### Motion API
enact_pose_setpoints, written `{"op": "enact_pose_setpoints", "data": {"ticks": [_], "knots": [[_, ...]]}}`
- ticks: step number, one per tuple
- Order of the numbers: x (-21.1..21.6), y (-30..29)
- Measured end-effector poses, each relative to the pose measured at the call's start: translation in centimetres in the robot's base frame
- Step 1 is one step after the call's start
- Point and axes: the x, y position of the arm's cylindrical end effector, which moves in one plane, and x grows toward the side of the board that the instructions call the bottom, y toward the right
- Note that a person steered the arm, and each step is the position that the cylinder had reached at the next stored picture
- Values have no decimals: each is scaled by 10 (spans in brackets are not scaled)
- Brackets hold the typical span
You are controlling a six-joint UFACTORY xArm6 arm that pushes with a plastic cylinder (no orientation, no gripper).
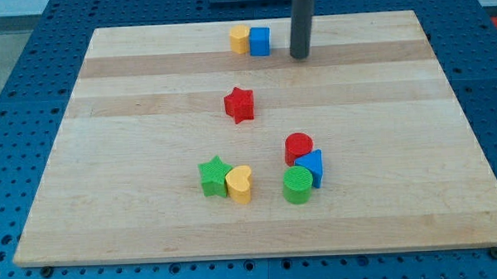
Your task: Move the blue triangle to the top of the green circle
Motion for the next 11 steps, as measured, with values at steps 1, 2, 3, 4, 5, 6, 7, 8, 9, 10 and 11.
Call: {"op": "enact_pose_setpoints", "data": {"ticks": [1,2,3,4,5,6,7,8,9,10,11], "knots": [[51,11],[99,12],[145,12],[186,12],[222,12],[241,1],[244,-22],[244,-31],[244,-31],[244,-23],[242,-23]]}}
